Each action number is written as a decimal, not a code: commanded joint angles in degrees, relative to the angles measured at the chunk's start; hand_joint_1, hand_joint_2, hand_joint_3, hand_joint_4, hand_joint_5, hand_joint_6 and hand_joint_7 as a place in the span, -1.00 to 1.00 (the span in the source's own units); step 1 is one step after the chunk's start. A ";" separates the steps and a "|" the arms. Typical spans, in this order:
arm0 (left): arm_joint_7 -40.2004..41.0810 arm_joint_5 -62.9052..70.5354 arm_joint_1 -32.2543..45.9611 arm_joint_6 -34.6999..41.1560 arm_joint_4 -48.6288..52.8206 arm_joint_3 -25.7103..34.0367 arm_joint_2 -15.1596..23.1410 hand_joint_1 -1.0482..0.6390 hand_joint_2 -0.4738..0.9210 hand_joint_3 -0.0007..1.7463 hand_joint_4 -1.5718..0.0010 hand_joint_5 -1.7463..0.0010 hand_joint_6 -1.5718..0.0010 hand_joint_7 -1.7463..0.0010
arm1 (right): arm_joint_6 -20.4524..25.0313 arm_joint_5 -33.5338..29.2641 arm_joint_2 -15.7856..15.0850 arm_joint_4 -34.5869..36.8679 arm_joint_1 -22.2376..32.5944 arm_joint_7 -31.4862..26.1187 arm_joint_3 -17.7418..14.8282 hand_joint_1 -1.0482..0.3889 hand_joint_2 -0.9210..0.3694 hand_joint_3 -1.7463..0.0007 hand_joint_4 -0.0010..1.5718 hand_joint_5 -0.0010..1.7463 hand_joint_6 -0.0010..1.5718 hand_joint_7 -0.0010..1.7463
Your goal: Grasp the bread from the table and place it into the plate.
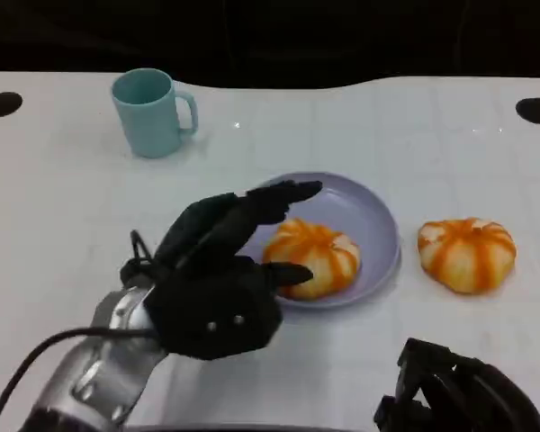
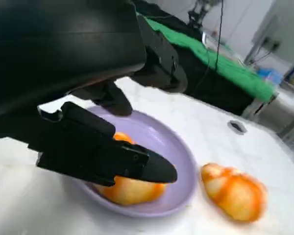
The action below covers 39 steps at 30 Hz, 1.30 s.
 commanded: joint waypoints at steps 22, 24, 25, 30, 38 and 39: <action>-19.76 -40.72 31.87 13.10 -24.38 7.11 -4.80 -0.51 1.00 -0.76 0.05 -1.00 0.32 -1.00 | -0.03 0.28 -0.64 -0.76 0.18 -0.14 0.12 -0.53 -1.00 0.75 0.12 0.81 0.00 0.53; -20.68 -42.38 33.40 14.62 -24.99 7.26 -4.99 -0.48 1.00 -0.76 0.03 -1.00 0.30 -1.00 | -0.02 0.41 -0.58 -0.77 0.14 -0.09 0.10 -0.52 -1.00 0.76 0.13 0.81 0.00 0.53; -21.12 -43.30 34.32 15.33 -25.21 7.30 -5.19 -0.44 1.00 -0.76 0.01 -1.00 0.30 -1.00 | 0.02 0.37 -0.65 -0.86 0.15 -0.15 0.08 -0.53 -1.00 0.76 0.13 0.81 0.00 0.53; -22.43 -45.48 36.37 16.54 -25.00 7.67 -6.47 -0.39 1.00 -0.75 -0.04 -1.00 0.30 -1.00 | -0.03 0.38 -0.94 -0.92 0.18 -0.03 -0.15 -0.53 -1.00 0.76 0.13 0.81 0.00 0.54; -25.83 -46.51 36.82 16.32 -22.82 8.86 -7.09 -0.42 1.00 -0.77 -0.11 -1.00 0.26 -1.00 | -0.40 0.46 -1.20 -0.61 0.28 0.29 -0.56 -0.53 -1.00 0.75 0.13 0.83 -0.01 0.55; -26.39 -46.67 36.74 16.35 -22.58 9.02 -7.06 -0.42 0.99 -0.78 -0.11 -1.00 0.26 -1.00 | -0.21 0.41 -1.27 -0.72 0.31 0.09 -0.62 -0.53 -1.00 0.75 0.12 0.83 -0.01 0.55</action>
